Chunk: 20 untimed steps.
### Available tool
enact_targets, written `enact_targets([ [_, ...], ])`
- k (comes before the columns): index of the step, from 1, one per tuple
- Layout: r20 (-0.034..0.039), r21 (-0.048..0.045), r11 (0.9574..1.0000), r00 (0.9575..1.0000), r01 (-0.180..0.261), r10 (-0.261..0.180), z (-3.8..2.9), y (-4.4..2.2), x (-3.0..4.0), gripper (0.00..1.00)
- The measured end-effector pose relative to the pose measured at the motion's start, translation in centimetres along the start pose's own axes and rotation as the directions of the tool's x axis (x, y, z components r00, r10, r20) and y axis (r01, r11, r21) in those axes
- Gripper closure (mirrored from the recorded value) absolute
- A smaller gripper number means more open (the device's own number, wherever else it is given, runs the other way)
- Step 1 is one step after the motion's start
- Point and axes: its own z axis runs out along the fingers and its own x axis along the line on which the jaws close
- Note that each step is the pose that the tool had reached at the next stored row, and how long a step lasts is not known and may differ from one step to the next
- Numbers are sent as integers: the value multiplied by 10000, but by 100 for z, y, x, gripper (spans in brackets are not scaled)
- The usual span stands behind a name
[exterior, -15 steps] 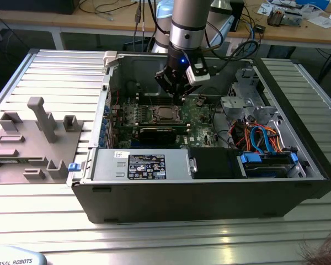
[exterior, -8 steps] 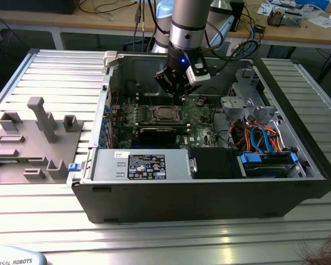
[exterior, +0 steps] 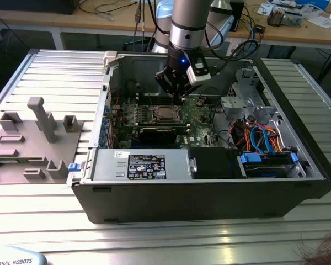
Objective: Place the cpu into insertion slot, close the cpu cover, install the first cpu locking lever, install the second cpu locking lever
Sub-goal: 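Install the first cpu locking lever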
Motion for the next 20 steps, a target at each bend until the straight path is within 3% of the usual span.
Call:
enact_targets([
  [20,7,5,9998,9998,217,-217,0,0,0,89],
])
